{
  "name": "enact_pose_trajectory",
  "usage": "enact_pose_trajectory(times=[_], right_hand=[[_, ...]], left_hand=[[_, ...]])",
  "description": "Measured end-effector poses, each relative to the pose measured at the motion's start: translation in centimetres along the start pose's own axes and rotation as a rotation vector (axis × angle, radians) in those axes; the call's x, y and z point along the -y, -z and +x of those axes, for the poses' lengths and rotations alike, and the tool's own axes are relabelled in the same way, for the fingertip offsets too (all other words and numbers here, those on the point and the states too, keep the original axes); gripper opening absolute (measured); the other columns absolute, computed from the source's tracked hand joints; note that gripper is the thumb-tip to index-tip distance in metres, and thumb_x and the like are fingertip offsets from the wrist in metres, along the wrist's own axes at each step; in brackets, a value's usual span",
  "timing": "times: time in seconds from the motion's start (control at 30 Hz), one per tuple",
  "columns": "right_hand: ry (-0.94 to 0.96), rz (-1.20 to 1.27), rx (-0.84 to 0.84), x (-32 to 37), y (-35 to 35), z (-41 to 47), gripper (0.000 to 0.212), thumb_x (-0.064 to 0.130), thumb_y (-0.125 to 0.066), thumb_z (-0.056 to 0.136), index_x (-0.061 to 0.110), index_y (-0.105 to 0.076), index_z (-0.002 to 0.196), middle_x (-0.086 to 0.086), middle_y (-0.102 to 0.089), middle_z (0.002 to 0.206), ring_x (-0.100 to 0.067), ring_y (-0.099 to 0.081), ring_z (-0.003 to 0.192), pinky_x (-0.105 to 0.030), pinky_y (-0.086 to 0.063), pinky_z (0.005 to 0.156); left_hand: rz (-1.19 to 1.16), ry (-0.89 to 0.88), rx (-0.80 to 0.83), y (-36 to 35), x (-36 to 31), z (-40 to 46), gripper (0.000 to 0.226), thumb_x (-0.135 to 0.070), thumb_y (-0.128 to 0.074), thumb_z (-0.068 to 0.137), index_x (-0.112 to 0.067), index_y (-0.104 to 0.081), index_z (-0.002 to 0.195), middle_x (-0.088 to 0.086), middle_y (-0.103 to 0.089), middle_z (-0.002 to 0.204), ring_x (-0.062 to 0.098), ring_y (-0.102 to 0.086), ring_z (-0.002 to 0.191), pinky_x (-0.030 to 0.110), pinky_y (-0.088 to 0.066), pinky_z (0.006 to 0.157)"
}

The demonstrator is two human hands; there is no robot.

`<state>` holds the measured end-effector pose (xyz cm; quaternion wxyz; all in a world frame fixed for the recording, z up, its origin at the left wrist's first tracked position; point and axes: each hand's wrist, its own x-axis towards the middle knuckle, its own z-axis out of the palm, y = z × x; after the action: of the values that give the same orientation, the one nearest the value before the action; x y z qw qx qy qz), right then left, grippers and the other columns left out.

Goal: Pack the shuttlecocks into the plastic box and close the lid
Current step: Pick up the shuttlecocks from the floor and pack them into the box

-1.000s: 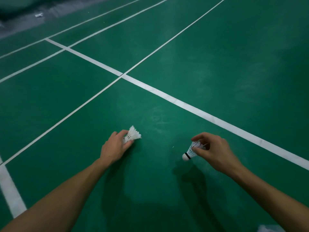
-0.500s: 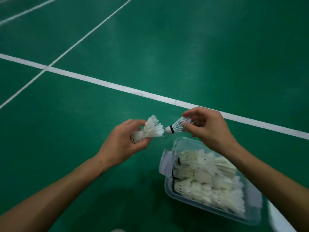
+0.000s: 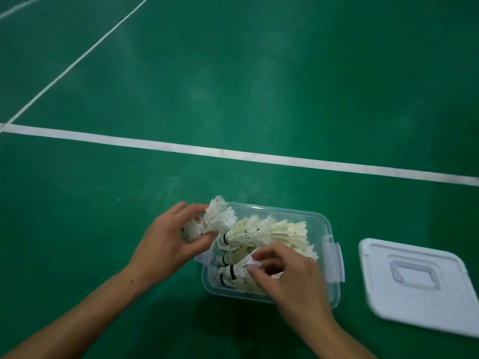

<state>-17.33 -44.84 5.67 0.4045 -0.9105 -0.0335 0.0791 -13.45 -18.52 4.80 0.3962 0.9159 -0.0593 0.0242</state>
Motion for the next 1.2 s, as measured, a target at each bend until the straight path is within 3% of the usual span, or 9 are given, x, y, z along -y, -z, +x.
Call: enact_pose_trajectory(times=[0.17, 0.4, 0.5, 0.7, 0.9, 1.0, 1.2], right_hand=[[0.058, -0.146, -0.007, -0.7, -3.9, 2.1, 0.021, 0.043, -0.08, 0.088, 0.037, -0.07, 0.105, 0.023, -0.076, 0.094, 0.008, -0.07, 0.083, -0.014, -0.059, 0.072], [0.035, -0.011, 0.042, -1.1, -6.3, 4.5, 0.02, 0.028, -0.087, 0.084, 0.029, -0.071, 0.096, 0.015, -0.075, 0.087, 0.003, -0.071, 0.079, -0.021, -0.062, 0.074], [0.052, -0.033, 0.074, -1.2, -6.9, 4.7, 0.022, 0.029, -0.086, 0.085, 0.033, -0.066, 0.093, 0.016, -0.074, 0.087, 0.003, -0.07, 0.079, -0.017, -0.06, 0.073], [0.084, 0.116, 0.119, -1.2, -5.4, 4.3, 0.027, 0.041, -0.086, 0.084, 0.028, -0.069, 0.1, 0.016, -0.075, 0.094, 0.003, -0.07, 0.087, -0.021, -0.06, 0.082], [0.109, 0.27, 0.033, -1.4, -1.3, 3.3, 0.02, 0.034, -0.083, 0.088, 0.026, -0.074, 0.105, 0.018, -0.075, 0.098, 0.0, -0.072, 0.095, -0.022, -0.06, 0.084], [0.175, 0.252, 0.05, -0.4, -0.1, 3.3, 0.032, 0.042, -0.081, 0.087, 0.03, -0.073, 0.116, 0.022, -0.071, 0.111, 0.001, -0.066, 0.107, -0.019, -0.058, 0.083], [0.309, 0.157, -0.031, 0.1, -0.7, 3.4, 0.019, 0.045, -0.073, 0.09, 0.03, -0.075, 0.102, 0.021, -0.072, 0.097, -0.001, -0.063, 0.096, -0.034, -0.057, 0.078]], left_hand=[[0.081, 0.005, 0.047, 0.2, 1.0, -0.9, 0.05, -0.065, -0.067, 0.083, -0.04, -0.066, 0.127, -0.021, -0.059, 0.107, 0.005, -0.065, 0.087, 0.038, -0.058, 0.07], [0.207, -0.026, 0.122, 0.4, 1.0, -2.0, 0.05, -0.073, -0.061, 0.084, -0.049, -0.06, 0.128, -0.023, -0.052, 0.104, 0.006, -0.061, 0.079, 0.036, -0.056, 0.065], [0.218, -0.022, 0.123, 0.6, 0.9, -2.1, 0.051, -0.074, -0.06, 0.084, -0.049, -0.059, 0.129, -0.023, -0.053, 0.104, 0.006, -0.061, 0.078, 0.036, -0.056, 0.065], [0.256, -0.025, 0.15, 0.8, 0.7, -1.9, 0.052, -0.078, -0.057, 0.084, -0.051, -0.057, 0.129, -0.025, -0.053, 0.106, 0.004, -0.062, 0.079, 0.035, -0.056, 0.066], [0.287, -0.028, 0.165, 0.6, 0.1, -1.2, 0.053, -0.079, -0.055, 0.084, -0.051, -0.059, 0.129, -0.026, -0.051, 0.104, 0.002, -0.06, 0.078, 0.029, -0.053, 0.064], [0.297, -0.052, 0.194, 0.2, -0.7, -0.7, 0.053, -0.076, -0.057, 0.084, -0.052, -0.057, 0.131, -0.026, -0.051, 0.104, 0.004, -0.061, 0.076, 0.032, -0.055, 0.063], [0.275, -0.1, 0.227, -0.8, -1.7, -0.2, 0.053, -0.069, -0.063, 0.084, -0.054, -0.051, 0.132, -0.024, -0.051, 0.107, 0.006, -0.062, 0.074, 0.037, -0.056, 0.063]])
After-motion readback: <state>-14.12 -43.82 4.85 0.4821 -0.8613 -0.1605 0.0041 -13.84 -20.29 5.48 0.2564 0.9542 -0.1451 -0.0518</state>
